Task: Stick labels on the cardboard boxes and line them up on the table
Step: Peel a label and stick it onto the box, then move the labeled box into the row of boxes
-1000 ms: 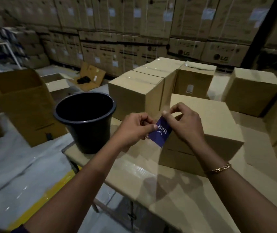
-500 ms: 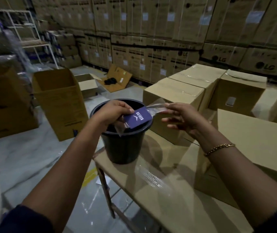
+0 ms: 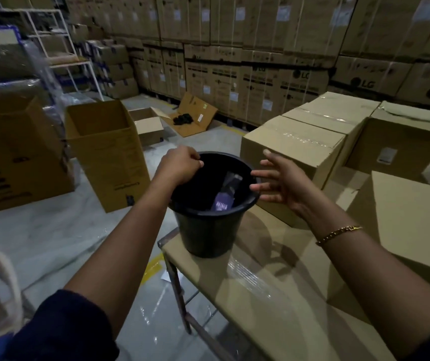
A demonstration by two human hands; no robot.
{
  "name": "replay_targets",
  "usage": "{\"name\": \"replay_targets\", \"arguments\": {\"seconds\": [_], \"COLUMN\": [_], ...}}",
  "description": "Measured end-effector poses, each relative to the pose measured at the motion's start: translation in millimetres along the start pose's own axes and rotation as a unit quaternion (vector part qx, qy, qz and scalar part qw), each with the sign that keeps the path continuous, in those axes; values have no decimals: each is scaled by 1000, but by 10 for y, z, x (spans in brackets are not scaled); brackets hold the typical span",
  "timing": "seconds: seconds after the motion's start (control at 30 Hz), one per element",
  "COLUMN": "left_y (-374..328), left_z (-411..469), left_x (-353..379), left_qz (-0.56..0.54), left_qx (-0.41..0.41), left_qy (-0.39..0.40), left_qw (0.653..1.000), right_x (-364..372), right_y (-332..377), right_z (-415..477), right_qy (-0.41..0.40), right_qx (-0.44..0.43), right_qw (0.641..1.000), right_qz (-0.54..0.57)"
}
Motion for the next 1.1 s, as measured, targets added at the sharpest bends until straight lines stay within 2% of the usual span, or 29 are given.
{"name": "replay_targets", "arguments": {"seconds": [0.1, 0.3, 0.37, 0.43, 0.5, 0.6, 0.67, 0.77, 0.83, 0.97, 1.1], "left_y": [-220, -1137, -1453, -1772, -2052, -2314, -2344, -2324, -2306, -2308, -2317], "left_z": [-115, -551, -733, -978, -1316, -1796, -1954, -1993, -2011, -2080, -2144], "left_x": [61, 503, 774, 1140, 1555, 2087, 2256, 2284, 2305, 2326, 2227], "left_qz": [-82, -232, -256, -250, -220, -149, -112, -118, -151, -165, -223], "left_qx": [37, 118, 145, 175, 185, 178, 180, 166, 151, 83, 96], "left_qy": [5, 89, 120, 140, 179, 250, 242, 224, 220, 188, 198], "left_qw": [996, 961, 948, 942, 941, 940, 947, 953, 952, 965, 950], "right_x": [-194, -889, -1269, -1716, -2112, -2577, -2910, -3451, -3717, -3873, -3923], "right_y": [-27, 40, 4, -93, -270, -606, -744, -799, -834, -1004, -1085], "right_z": [-54, -427, -594, -717, -819, -948, -1046, -1200, -1300, -1398, -1505], "right_qy": [-21, -85, -142, -200, -197, -142, -147, -208, -250, -324, -345], "right_qx": [-49, -170, -244, -285, -227, -131, -99, -46, -21, 6, -33], "right_qw": [998, 971, 930, 848, 776, 747, 738, 741, 756, 865, 900], "right_qz": [-40, -148, -235, -400, -554, -636, -651, -637, -605, -384, -265]}}
Point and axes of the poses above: each hand's wrist, its own z-axis towards the middle knuckle, its own x-axis out of the palm, y = z × x, the point moved 1 cm from there along z, towards the middle knuckle, and after that the axes turned 11 degrees about -y, right-handed, at the moved point
